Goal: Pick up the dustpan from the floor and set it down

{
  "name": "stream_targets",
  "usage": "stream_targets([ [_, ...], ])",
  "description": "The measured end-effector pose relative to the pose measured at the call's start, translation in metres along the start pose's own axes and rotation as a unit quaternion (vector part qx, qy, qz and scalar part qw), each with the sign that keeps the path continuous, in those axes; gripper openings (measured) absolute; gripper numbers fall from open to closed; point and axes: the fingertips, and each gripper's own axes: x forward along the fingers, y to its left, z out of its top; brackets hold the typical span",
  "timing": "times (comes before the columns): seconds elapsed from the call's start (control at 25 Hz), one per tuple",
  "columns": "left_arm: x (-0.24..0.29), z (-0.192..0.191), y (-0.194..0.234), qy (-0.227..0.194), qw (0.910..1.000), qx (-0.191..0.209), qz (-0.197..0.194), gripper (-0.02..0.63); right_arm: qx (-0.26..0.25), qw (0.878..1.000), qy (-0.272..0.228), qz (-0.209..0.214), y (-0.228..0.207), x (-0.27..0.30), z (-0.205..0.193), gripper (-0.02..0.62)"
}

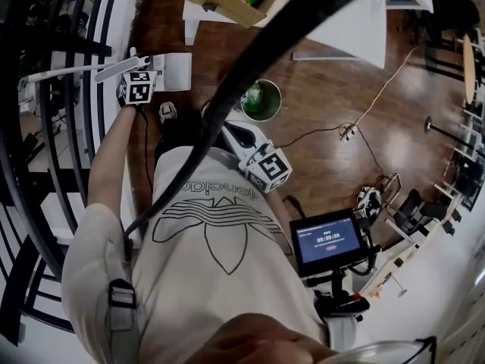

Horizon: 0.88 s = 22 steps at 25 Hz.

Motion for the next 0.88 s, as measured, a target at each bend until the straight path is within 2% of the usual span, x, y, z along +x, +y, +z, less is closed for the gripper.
stream_targets([
  [0.08, -0.013, 0.007, 0.011, -0.013, 0.9992, 0.010, 0.037, 0.189, -0.010, 1.000, -0.007, 0.002, -0.002, 0.002, 0.005, 0.002],
  [0.24, -0.066, 0.011, 0.010, -0.040, 0.9953, 0.019, 0.086, 0.309, -0.025, 0.999, -0.034, 0.001, -0.001, 0.004, 0.023, 0.002],
  [0.32, -0.099, 0.006, 0.010, -0.044, 0.9927, 0.025, 0.110, 0.319, -0.038, 0.997, -0.064, 0.000, -0.005, 0.005, 0.039, 0.002],
  [0.44, -0.149, -0.002, 0.005, -0.044, 0.9880, 0.056, 0.137, 0.225, -0.030, 0.993, -0.115, -0.007, -0.007, -0.002, 0.071, 0.002],
  [0.48, -0.161, -0.001, -0.001, -0.049, 0.9892, 0.057, 0.126, 0.160, -0.022, 0.992, -0.127, -0.006, -0.007, -0.003, 0.081, 0.002],
  [0.52, -0.170, 0.003, -0.010, -0.059, 0.9922, 0.051, 0.098, 0.022, -0.015, 0.991, -0.137, -0.002, -0.008, -0.002, 0.088, 0.002],
  [0.6, -0.182, 0.021, -0.039, -0.090, 0.9955, 0.028, 0.003, 0.020, -0.011, 0.989, -0.147, 0.014, -0.006, 0.007, 0.097, 0.002],
  [0.64, -0.188, 0.034, -0.057, -0.109, 0.9926, 0.020, -0.049, 0.020, -0.015, 0.989, -0.146, 0.021, -0.002, 0.011, 0.098, 0.002],
  [0.76, -0.213, 0.080, -0.118, -0.154, 0.9713, 0.030, -0.179, 0.020, -0.054, 0.990, -0.124, 0.036, 0.015, 0.019, 0.091, 0.002],
  [0.88, -0.221, 0.116, -0.149, -0.176, 0.9536, 0.014, -0.243, 0.020, -0.072, 0.989, -0.118, 0.053, 0.018, 0.034, 0.092, 0.002],
])
